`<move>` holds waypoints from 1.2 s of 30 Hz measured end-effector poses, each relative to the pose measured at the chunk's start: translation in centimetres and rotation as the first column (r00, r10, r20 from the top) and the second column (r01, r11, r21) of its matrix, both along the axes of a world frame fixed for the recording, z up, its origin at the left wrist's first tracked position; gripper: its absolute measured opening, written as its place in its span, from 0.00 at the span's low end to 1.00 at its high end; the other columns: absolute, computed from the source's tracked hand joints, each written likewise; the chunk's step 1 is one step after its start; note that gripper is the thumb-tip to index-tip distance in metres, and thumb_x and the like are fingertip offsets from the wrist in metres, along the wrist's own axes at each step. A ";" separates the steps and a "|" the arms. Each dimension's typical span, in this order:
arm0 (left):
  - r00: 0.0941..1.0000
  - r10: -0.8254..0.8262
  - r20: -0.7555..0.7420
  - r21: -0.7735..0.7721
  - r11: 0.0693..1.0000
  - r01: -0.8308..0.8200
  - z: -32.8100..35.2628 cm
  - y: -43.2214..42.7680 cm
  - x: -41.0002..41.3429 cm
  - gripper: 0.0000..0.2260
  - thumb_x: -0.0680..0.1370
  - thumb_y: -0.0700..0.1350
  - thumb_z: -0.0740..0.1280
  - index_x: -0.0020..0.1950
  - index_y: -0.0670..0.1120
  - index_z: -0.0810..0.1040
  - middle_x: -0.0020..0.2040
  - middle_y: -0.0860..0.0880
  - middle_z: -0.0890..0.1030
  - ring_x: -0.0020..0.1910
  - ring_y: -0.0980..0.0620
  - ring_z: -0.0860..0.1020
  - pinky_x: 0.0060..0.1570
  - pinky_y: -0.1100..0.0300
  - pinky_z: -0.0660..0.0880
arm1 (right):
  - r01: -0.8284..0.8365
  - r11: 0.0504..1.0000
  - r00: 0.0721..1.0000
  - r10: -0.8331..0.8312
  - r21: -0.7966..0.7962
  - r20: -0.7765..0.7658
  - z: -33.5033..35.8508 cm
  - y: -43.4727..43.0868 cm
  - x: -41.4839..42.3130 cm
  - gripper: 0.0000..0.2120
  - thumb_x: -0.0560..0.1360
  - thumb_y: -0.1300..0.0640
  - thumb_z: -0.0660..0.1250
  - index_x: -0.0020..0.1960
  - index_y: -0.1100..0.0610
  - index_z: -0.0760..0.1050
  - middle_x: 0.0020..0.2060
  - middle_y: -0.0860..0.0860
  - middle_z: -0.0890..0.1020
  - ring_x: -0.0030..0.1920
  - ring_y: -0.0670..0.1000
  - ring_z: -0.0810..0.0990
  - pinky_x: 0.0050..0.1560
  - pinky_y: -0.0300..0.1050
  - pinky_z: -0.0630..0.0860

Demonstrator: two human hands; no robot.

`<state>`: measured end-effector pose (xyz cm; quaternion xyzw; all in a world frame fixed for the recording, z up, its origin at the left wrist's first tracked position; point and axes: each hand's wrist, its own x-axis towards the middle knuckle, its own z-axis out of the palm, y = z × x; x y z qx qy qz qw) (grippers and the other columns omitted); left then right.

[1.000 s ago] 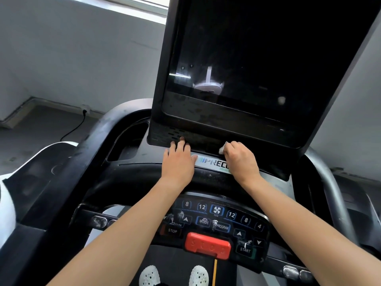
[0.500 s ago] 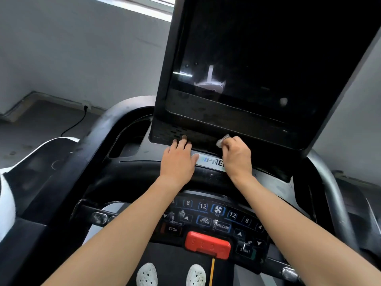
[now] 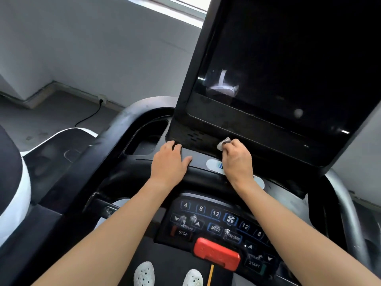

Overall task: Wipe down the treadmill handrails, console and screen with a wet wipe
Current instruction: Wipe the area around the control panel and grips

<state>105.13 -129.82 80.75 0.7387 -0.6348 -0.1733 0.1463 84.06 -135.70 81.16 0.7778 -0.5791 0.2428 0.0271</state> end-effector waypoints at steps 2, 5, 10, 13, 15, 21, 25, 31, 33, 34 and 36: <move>1.000 -0.012 0.007 0.002 1.000 0.012 -0.1 -0.1 0.0 0.28 0.84 0.60 0.61 0.77 0.44 0.69 0.77 0.43 0.68 0.76 0.45 0.66 0.71 0.51 0.67 | -0.029 1.000 0.999 0.029 0.010 0.014 0.2 -0.5 1.3 0.06 0.76 0.68 0.69 0.41 0.63 0.81 0.37 0.53 0.75 0.35 0.55 0.74 0.34 0.52 0.76; 1.000 -0.010 0.008 0.009 1.000 0.010 0.0 -0.4 0.1 0.27 0.83 0.61 0.61 0.75 0.44 0.70 0.74 0.45 0.69 0.73 0.45 0.68 0.67 0.51 0.70 | -0.110 0.993 0.994 0.109 0.033 0.009 0.5 -1.1 4.0 0.05 0.74 0.69 0.70 0.41 0.62 0.81 0.37 0.53 0.76 0.36 0.56 0.76 0.35 0.50 0.76; 1.000 -0.013 0.019 0.013 1.000 0.013 0.0 -0.4 0.3 0.27 0.83 0.62 0.61 0.74 0.45 0.71 0.72 0.45 0.71 0.70 0.45 0.70 0.65 0.51 0.71 | -0.173 0.981 0.984 0.175 0.082 -0.016 0.4 -1.0 4.9 0.04 0.75 0.68 0.71 0.44 0.61 0.82 0.39 0.53 0.77 0.37 0.57 0.77 0.37 0.49 0.77; 1.000 -0.010 0.003 -0.002 1.000 0.010 -0.2 -0.4 0.3 0.27 0.83 0.62 0.61 0.73 0.45 0.72 0.72 0.45 0.71 0.70 0.45 0.70 0.65 0.51 0.71 | -0.148 0.984 0.988 0.152 0.095 -0.029 0.3 -0.4 3.2 0.05 0.76 0.67 0.70 0.44 0.60 0.83 0.39 0.52 0.77 0.37 0.57 0.77 0.38 0.52 0.78; 1.000 -0.011 -0.003 -0.002 1.000 0.011 -0.3 -0.5 0.3 0.26 0.83 0.62 0.61 0.73 0.45 0.71 0.72 0.45 0.70 0.69 0.46 0.70 0.65 0.52 0.71 | -0.121 0.986 0.992 0.124 0.118 -0.013 0.5 -0.1 2.6 0.05 0.76 0.66 0.70 0.44 0.60 0.84 0.39 0.52 0.78 0.37 0.56 0.78 0.38 0.51 0.78; 1.000 -0.009 0.000 -0.026 1.000 0.009 -0.5 -0.3 0.3 0.26 0.83 0.62 0.61 0.73 0.45 0.72 0.70 0.46 0.71 0.67 0.46 0.72 0.62 0.52 0.72 | -0.180 0.957 0.983 0.179 0.228 0.025 1.4 -0.6 5.6 0.08 0.79 0.62 0.69 0.45 0.61 0.85 0.41 0.53 0.79 0.41 0.56 0.80 0.45 0.52 0.79; 1.000 -0.005 0.008 -0.029 1.000 0.005 -0.5 -0.3 0.5 0.26 0.82 0.63 0.61 0.72 0.46 0.72 0.69 0.47 0.71 0.66 0.47 0.72 0.61 0.53 0.73 | -0.207 0.943 0.977 0.211 0.261 0.014 1.5 -0.4 6.3 0.08 0.80 0.59 0.68 0.47 0.60 0.85 0.43 0.52 0.79 0.43 0.55 0.80 0.47 0.53 0.79; 1.000 0.010 -0.022 -0.042 0.999 -0.011 -0.6 -0.4 0.5 0.26 0.82 0.63 0.62 0.73 0.46 0.72 0.69 0.47 0.71 0.67 0.47 0.71 0.62 0.53 0.73 | -0.155 0.957 0.988 0.152 0.245 0.032 1.9 0.4 4.2 0.05 0.78 0.63 0.70 0.47 0.60 0.85 0.42 0.51 0.79 0.42 0.55 0.81 0.45 0.50 0.79; 0.999 0.023 -0.036 -0.045 0.999 -0.025 -0.7 -0.3 0.5 0.26 0.82 0.63 0.62 0.73 0.46 0.72 0.70 0.47 0.70 0.68 0.47 0.71 0.62 0.53 0.72 | -0.158 0.953 0.987 0.152 0.257 0.042 1.8 0.1 5.1 0.05 0.78 0.63 0.70 0.47 0.60 0.85 0.42 0.52 0.80 0.43 0.55 0.81 0.46 0.49 0.79; 0.999 0.028 -0.043 -0.045 0.999 -0.030 -0.7 -0.2 0.5 0.27 0.82 0.63 0.62 0.73 0.46 0.71 0.70 0.47 0.70 0.68 0.47 0.71 0.62 0.53 0.72 | -0.170 0.949 0.985 0.164 0.265 0.043 1.7 -0.1 5.7 0.06 0.79 0.62 0.70 0.48 0.61 0.85 0.43 0.52 0.80 0.43 0.54 0.81 0.47 0.50 0.78; 0.998 0.033 -0.057 -0.047 0.998 -0.036 -0.8 -0.2 0.5 0.28 0.82 0.64 0.62 0.74 0.46 0.71 0.69 0.47 0.70 0.68 0.48 0.71 0.61 0.53 0.72 | -0.206 0.940 0.978 0.202 0.272 0.043 1.4 -0.3 7.0 0.06 0.79 0.62 0.69 0.48 0.61 0.85 0.43 0.52 0.79 0.43 0.54 0.80 0.48 0.51 0.78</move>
